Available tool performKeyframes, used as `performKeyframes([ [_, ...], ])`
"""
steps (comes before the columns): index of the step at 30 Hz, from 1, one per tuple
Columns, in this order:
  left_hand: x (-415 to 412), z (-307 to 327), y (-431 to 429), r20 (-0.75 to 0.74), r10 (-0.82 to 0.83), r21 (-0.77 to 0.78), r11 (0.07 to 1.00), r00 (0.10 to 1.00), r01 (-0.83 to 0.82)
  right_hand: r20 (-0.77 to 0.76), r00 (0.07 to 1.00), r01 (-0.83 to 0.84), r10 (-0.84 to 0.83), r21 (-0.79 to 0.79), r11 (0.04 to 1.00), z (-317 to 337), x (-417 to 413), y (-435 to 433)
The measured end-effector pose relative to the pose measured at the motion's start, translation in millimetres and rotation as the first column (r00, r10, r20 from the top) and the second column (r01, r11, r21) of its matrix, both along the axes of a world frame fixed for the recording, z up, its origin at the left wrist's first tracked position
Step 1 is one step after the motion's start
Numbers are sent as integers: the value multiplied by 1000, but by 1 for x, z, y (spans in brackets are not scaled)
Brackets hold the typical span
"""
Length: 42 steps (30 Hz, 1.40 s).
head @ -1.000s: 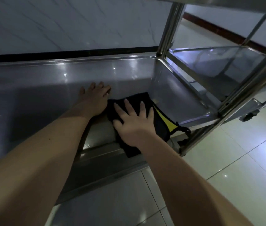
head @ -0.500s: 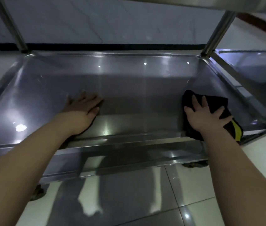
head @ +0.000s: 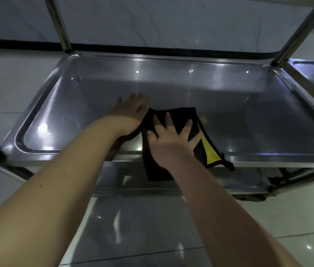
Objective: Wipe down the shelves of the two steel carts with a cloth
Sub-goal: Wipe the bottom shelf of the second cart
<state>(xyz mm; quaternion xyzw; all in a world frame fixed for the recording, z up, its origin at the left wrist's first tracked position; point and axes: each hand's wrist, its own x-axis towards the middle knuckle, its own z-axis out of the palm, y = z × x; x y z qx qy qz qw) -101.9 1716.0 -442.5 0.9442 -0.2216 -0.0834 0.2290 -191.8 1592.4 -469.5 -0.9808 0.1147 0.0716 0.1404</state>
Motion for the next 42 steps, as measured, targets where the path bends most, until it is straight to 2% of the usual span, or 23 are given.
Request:
performKeyframes([
  [2,-11,7,-17,90,1,-21,1000,996,1,101,995,14,-19,49,999,8,2,-24],
  [4,-31,9,-42,136,-17,6,1000,991,16,183,982,47,-47,4,999,13,5,-58],
  [6,-56,2,-71,140,27,117,992,990,-43,166,984,58,-61,27,998,14,8,-90],
  [9,-84,-11,-105,115,151,282,943,982,-178,113,993,12,-29,142,990,7,12,-114],
  [12,-83,-18,-107,117,138,304,938,984,-167,87,996,2,-14,140,990,-3,17,-123],
  [16,-58,-18,-72,127,91,276,953,988,-123,26,998,-60,61,-13,998,-8,19,-126],
  [20,-27,-14,-15,89,172,317,929,981,-192,29,998,-49,53,-120,992,-10,15,-118],
  [23,-21,-16,-8,113,171,355,913,979,-201,46,998,-38,44,-132,990,-6,20,-92],
  [26,-21,-19,-15,142,160,363,910,977,-202,64,977,-196,204,-110,974,-4,29,-52],
  [34,-17,-26,26,166,123,315,934,978,-171,70,983,-162,170,-100,982,-10,32,-42],
  [37,-8,-25,78,153,223,293,920,963,-260,74,983,-157,166,-120,980,-10,32,-40],
  [40,0,-23,128,153,355,334,860,922,-386,64,985,-151,160,-128,980,-10,32,-40],
  [42,2,-22,142,156,387,374,828,909,-417,55,986,-148,156,-134,980,-10,32,-40],
])
